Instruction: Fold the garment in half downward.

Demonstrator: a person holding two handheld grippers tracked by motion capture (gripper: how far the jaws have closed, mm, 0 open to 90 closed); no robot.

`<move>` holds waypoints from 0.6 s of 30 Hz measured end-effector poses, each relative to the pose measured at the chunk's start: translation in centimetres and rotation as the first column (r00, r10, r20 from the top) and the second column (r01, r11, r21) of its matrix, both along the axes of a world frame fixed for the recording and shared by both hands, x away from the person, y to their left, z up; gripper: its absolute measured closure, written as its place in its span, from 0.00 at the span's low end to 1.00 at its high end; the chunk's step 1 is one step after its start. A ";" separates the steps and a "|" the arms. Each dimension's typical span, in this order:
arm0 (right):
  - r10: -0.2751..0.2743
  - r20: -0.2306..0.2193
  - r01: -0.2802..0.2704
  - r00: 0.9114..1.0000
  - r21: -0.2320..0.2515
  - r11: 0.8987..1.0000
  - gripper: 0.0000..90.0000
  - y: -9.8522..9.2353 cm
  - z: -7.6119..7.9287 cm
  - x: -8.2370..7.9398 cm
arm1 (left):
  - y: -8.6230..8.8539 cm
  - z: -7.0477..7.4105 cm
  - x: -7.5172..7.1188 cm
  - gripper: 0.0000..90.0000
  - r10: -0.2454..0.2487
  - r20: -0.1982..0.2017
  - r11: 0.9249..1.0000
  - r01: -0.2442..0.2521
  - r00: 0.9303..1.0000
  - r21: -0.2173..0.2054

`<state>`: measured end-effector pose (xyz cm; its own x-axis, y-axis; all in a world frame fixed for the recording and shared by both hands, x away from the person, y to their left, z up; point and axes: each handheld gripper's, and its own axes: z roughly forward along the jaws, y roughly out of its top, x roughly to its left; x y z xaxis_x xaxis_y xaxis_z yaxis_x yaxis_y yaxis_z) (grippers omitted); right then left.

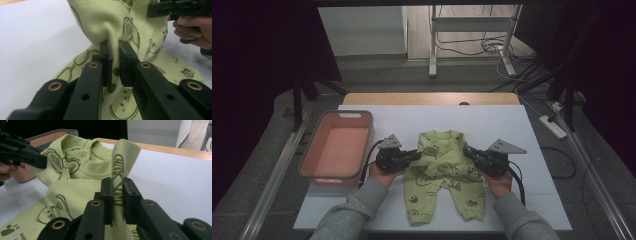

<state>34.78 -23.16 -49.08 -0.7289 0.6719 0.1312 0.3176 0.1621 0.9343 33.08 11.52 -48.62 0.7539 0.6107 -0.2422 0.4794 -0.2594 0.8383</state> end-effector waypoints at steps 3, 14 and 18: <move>0.004 -0.002 -0.004 1.000 0.000 1.000 0.89 0.0 0.0 -0.1 | -0.1 0.0 -0.2 0.91 -0.001 0.000 1.000 0.001 1.000 0.012; 0.014 -0.020 -0.014 1.000 -0.006 1.000 0.89 -0.1 -0.2 -0.7 | -0.2 -0.2 -0.9 0.91 -0.018 0.003 1.000 0.018 1.000 0.017; 0.028 -0.023 -0.028 0.999 -0.014 1.000 0.89 -0.1 -0.3 -1.1 | -0.1 -0.4 -1.2 0.90 -0.022 0.003 1.000 0.022 1.000 0.019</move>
